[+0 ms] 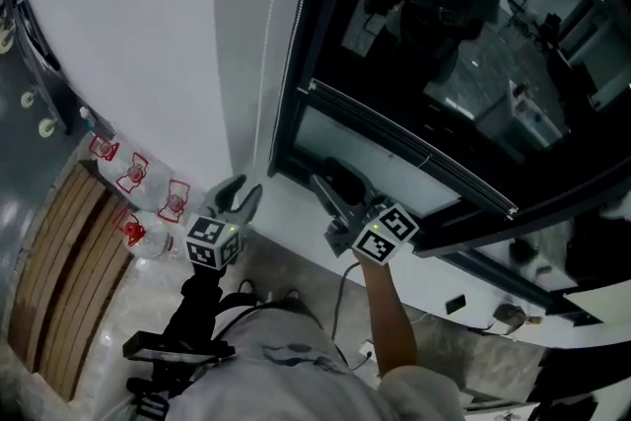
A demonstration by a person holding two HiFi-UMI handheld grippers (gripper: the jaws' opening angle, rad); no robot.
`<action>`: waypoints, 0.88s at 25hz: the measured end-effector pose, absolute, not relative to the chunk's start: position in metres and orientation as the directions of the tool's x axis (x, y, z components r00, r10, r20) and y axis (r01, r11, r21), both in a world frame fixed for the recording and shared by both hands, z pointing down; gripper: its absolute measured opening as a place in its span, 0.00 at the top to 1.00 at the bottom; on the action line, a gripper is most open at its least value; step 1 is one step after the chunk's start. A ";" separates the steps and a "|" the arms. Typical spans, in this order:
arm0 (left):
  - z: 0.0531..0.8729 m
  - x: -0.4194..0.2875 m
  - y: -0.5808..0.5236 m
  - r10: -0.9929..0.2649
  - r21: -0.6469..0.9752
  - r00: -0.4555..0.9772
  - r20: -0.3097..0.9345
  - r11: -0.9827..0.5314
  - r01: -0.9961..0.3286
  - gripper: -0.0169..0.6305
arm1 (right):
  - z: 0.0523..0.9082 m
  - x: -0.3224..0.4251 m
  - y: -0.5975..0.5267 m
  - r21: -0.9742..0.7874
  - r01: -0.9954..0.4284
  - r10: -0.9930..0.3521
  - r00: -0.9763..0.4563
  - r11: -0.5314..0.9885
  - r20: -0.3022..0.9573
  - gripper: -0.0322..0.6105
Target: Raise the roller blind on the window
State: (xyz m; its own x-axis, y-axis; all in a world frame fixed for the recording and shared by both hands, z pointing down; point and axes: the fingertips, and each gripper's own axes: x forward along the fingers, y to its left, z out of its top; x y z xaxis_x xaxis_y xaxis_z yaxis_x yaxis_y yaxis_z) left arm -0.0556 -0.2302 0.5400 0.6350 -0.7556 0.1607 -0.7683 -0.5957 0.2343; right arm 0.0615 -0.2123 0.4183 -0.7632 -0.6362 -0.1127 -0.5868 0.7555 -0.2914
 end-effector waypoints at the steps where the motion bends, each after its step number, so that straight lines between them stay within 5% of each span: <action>1: 0.547 -0.063 -0.226 -0.761 0.234 0.624 0.177 -0.583 -0.778 0.75 | 0.424 0.068 -0.204 -0.314 -0.614 -0.672 -0.732 0.724 -0.118 0.69; 4: 0.562 -0.075 -0.210 -0.749 0.239 0.630 0.203 -0.586 -0.774 0.75 | 0.443 0.083 -0.177 -0.371 -0.681 -0.760 -0.639 0.631 -0.119 0.72; 9: 0.574 -0.060 -0.173 -0.666 0.255 0.719 0.196 -0.674 -0.694 0.97 | 0.470 0.109 -0.132 -0.430 -0.778 -0.882 -0.459 0.459 -0.112 0.84; 13: 0.573 -0.031 -0.137 -0.603 0.225 0.775 0.190 -0.741 -0.632 0.98 | 0.477 0.123 -0.094 -0.422 -0.829 -0.928 -0.356 0.367 -0.108 0.95; 22: 0.563 0.003 -0.034 -0.549 0.182 0.823 0.148 -0.803 -0.568 0.98 | 0.499 0.124 0.011 -0.316 -0.918 -0.969 -0.247 0.238 -0.011 0.95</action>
